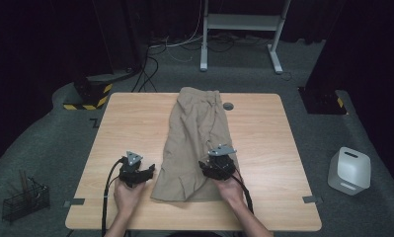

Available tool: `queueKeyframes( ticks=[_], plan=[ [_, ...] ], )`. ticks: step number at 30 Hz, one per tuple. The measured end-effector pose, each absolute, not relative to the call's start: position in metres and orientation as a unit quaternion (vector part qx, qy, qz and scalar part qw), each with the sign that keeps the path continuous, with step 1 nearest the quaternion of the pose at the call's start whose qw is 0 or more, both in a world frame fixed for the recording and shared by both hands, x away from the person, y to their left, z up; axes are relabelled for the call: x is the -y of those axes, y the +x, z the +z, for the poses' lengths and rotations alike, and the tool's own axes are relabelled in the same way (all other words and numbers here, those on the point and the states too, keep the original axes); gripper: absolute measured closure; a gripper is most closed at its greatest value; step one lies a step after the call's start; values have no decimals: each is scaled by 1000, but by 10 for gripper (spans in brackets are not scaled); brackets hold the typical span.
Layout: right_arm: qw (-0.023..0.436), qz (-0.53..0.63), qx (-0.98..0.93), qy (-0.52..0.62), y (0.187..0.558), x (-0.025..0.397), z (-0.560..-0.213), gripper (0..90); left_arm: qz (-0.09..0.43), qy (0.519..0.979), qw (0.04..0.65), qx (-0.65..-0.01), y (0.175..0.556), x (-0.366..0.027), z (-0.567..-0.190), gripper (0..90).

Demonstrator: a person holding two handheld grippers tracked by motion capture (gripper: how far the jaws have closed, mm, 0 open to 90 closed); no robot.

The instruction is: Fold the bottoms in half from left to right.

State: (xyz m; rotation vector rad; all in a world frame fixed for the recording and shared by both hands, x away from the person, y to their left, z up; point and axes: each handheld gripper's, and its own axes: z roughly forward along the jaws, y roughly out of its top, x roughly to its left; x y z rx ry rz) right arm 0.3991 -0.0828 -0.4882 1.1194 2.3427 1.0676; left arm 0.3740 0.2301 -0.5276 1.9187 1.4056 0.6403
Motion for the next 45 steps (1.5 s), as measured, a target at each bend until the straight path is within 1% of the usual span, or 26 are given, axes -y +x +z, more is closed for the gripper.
queueKeyframes(
  ticks=[2, 4, 5, 6, 13, 21, 26, 28, 30, 33, 36, 38, 40, 42, 45],
  plan=[
    [168, 375, -826, 386, 399, 83, -490, 702, 244, 735, 333, -538, 374, -230, -528, 340],
    [166, 377, -829, 379, 399, 84, -489, 821, 244, 735, 333, -538, 374, -230, -528, 338],
    [167, 380, -829, 375, 398, 86, -487, 875, 244, 735, 333, -538, 374, -230, -528, 337],
    [169, 384, -829, 369, 398, 87, -485, 894, 244, 735, 333, -538, 374, -230, -528, 336],
    [176, 404, -825, 354, 390, 98, -462, 897, 244, 735, 333, -537, 374, -230, -528, 333],
    [165, 395, -825, 369, 395, 104, -474, 900, 243, 736, 333, -537, 374, -230, -528, 333],
    [190, 442, -803, 351, 380, 118, -444, 900, 243, 735, 334, -537, 374, -230, -528, 331],
    [199, 451, -797, 348, 375, 127, -438, 900, 243, 736, 333, -537, 374, -230, -528, 331],
    [197, 448, -792, 364, 376, 139, -442, 900, 244, 736, 333, -537, 374, -230, -528, 331],
    [184, 433, -786, 400, 380, 163, -462, 900, 244, 736, 333, -537, 374, -230, -528, 332],
    [184, 418, -786, 418, 378, 178, -477, 900, 244, 736, 333, -537, 374, -230, -528, 332],
    [189, 395, -792, 425, 380, 182, -488, 900, 244, 736, 333, -537, 374, -230, -528, 332],
    [179, 375, -797, 438, 385, 186, -499, 900, 244, 736, 333, -537, 374, -230, -528, 332],
    [180, 358, -802, 444, 388, 187, -507, 899, 244, 736, 333, -537, 374, -230, -528, 332],
    [181, 359, -799, 447, 389, 188, -508, 893, 244, 736, 333, -537, 374, -230, -528, 332]
  ],
)
